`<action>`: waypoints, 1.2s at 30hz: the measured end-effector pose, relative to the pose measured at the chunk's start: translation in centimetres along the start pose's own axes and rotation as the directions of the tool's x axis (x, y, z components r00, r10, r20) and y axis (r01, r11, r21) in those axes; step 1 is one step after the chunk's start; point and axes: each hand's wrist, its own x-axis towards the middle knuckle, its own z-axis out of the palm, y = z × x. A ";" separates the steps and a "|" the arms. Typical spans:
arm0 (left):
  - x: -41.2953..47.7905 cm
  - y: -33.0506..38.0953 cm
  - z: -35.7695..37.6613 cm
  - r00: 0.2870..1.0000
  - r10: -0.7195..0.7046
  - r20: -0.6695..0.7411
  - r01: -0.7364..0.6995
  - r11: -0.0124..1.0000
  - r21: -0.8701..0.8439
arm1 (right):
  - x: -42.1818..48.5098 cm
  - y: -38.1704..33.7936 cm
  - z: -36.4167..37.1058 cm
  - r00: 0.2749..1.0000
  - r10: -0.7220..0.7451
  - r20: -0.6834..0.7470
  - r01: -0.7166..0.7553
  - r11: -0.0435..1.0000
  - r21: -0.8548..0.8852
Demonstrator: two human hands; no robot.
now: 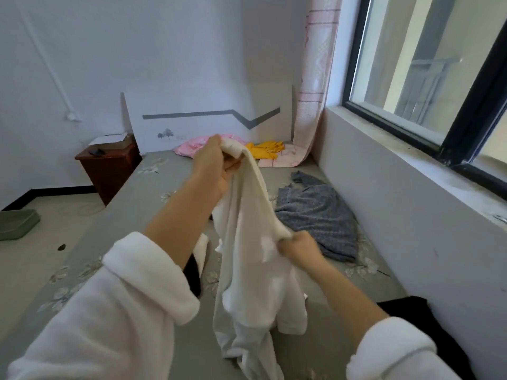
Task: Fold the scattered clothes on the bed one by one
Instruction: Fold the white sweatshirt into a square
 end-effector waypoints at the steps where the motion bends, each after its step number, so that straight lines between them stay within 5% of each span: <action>1: 0.6 0.8 -1.0 0.999 0.011 -0.036 -0.011 1.000 -0.008 | 0.5 -0.3 -1.8 0.996 0.063 -0.068 -0.051 0.985 0.165; 4: 2.6 2.4 -4.0 0.984 0.034 -0.173 -0.011 0.991 0.131 | 0.6 -2.0 -7.0 0.974 0.064 -0.215 0.025 0.920 0.390; 7: 3.5 3.0 -5.6 0.948 0.183 -0.259 -0.052 0.896 0.441 | -1.0 -5.2 -10.6 0.980 -0.085 -0.181 0.159 0.879 0.450; 9: 3.6 3.0 -6.6 0.908 0.317 -0.273 -0.072 0.762 0.643 | -1.9 -7.0 -12.7 0.970 -0.212 -0.122 0.242 0.900 0.362; 11: 3.5 3.0 -7.4 0.874 0.394 -0.284 -0.048 0.652 0.757 | -2.6 -8.3 -14.0 0.948 -0.311 -0.070 0.316 0.946 0.073; 16: 3.1 2.8 -7.9 0.873 0.395 -0.284 -0.098 0.715 0.692 | -2.6 -9.6 -14.3 0.907 -0.416 -0.073 0.352 0.839 -0.415; 19: 3.1 2.8 -8.3 0.910 0.349 -0.222 -0.128 0.748 0.651 | -2.0 -9.5 -15.0 0.919 -0.392 -0.052 0.362 0.887 -0.288; 22: 2.8 3.4 -8.5 0.939 0.339 -0.053 -0.188 0.637 0.747 | -2.1 -10.1 -16.2 0.919 -0.386 -0.082 0.377 0.921 -0.101; 25: 2.0 5.5 -8.4 0.953 0.234 0.192 -0.288 0.510 0.810 | -2.7 -11.2 -17.9 0.867 -0.471 -0.165 0.473 0.881 -0.031; 28: 1.2 8.0 -9.4 0.935 -0.107 0.339 -0.275 0.389 0.879 | -3.4 -11.6 -19.2 0.901 -0.433 0.001 0.425 0.883 -0.202; 31: 1.3 6.7 -11.7 0.910 -0.344 0.233 -0.286 -0.112 0.952 | -1.9 -9.2 -17.5 0.975 -0.151 0.163 0.222 0.632 -0.743; 32: 1.4 5.7 -12.3 0.906 -0.373 0.199 -0.291 -0.209 0.934 | -1.4 -8.2 -16.7 0.985 -0.081 0.154 0.174 0.520 -0.836; 36: 1.1 5.5 -13.1 0.885 -0.460 0.064 -0.201 -0.256 0.946 | -0.7 -7.4 -16.4 0.993 -0.007 0.121 0.114 0.388 -0.914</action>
